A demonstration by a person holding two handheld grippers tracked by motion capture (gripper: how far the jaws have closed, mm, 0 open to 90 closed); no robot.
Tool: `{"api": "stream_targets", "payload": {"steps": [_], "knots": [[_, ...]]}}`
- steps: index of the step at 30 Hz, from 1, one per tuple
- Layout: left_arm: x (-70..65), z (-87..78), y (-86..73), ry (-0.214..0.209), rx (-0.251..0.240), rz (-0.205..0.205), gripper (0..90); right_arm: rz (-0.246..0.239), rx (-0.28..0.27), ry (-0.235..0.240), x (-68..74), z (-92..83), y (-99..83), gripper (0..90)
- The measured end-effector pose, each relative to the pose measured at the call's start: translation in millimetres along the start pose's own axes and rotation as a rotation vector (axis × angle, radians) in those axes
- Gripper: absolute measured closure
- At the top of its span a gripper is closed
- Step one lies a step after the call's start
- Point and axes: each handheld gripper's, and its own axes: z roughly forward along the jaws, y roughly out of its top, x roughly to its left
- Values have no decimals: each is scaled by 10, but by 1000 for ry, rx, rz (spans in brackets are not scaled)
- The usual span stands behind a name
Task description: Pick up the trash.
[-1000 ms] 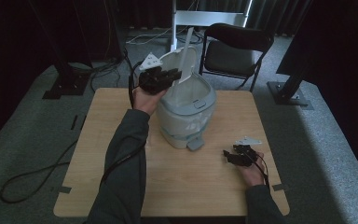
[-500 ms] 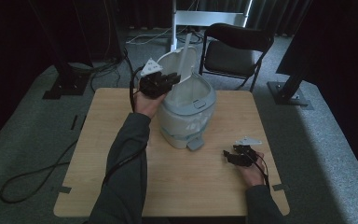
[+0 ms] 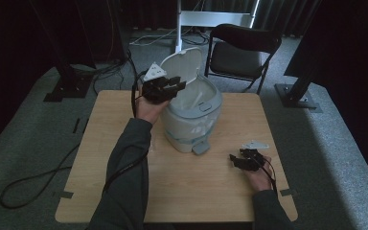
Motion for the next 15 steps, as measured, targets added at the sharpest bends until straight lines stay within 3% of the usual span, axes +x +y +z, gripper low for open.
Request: {"api": "stream_targets", "payload": {"steps": [15], "knots": [[37, -351, -79, 48, 15, 23, 589, 3, -10, 2, 0, 1, -12, 429]]}}
